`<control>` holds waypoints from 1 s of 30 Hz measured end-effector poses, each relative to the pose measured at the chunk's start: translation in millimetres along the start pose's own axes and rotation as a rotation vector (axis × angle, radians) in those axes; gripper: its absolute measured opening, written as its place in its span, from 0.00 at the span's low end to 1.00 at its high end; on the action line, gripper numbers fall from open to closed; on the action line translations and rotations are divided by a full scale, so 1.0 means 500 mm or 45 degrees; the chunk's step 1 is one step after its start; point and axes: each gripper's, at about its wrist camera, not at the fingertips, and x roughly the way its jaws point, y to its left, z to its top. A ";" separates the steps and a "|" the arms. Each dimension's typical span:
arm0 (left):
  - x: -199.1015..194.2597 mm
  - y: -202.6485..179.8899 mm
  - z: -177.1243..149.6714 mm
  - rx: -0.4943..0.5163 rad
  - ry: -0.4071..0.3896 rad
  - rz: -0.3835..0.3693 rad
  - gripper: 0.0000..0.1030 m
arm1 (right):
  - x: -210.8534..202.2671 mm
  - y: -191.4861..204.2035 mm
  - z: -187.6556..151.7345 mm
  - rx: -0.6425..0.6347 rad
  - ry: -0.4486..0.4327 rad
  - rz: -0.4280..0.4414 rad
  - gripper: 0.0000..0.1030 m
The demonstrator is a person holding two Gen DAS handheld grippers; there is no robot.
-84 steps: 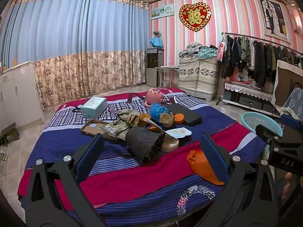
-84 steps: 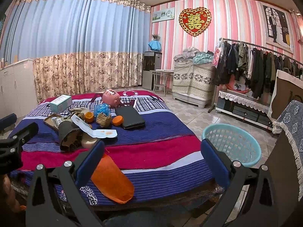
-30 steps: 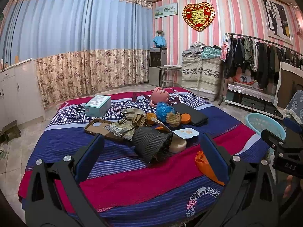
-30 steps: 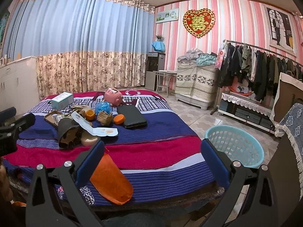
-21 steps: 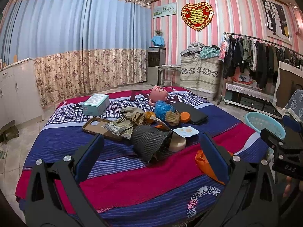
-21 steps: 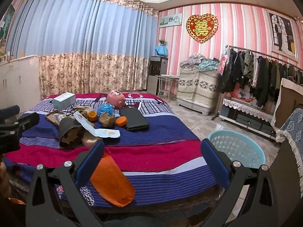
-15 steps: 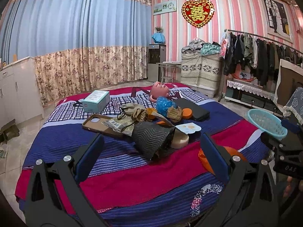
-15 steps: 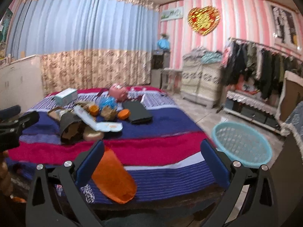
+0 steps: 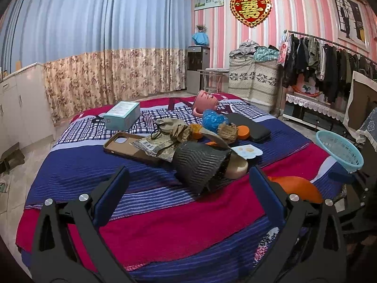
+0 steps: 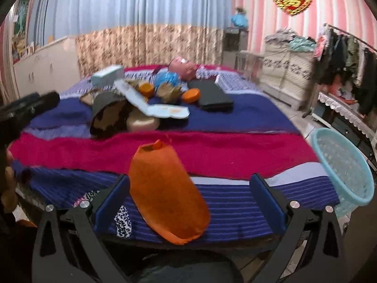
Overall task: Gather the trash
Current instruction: 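Grasp the orange cloth bag with the right tool while the left tool grasps the black knit hat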
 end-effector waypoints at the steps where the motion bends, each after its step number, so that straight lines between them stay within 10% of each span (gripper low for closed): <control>1: 0.005 0.003 -0.001 -0.003 0.005 0.003 0.95 | 0.013 0.004 -0.001 -0.011 0.019 0.010 0.95; 6: 0.045 0.003 -0.001 0.027 0.055 0.017 0.95 | 0.049 0.013 -0.008 -0.030 0.095 0.098 0.45; 12: 0.106 -0.005 -0.006 0.037 0.136 -0.012 0.95 | 0.048 0.015 -0.009 -0.017 0.074 0.191 0.10; 17: 0.174 -0.027 -0.004 0.080 0.207 -0.019 0.89 | 0.024 -0.030 0.010 0.059 0.010 0.161 0.04; 25: 0.196 -0.012 0.007 0.057 0.259 0.005 0.29 | 0.002 -0.116 0.041 0.127 -0.033 0.088 0.04; 30: 0.154 0.007 0.062 0.056 0.181 0.037 0.15 | -0.028 -0.183 0.059 0.186 -0.089 0.020 0.04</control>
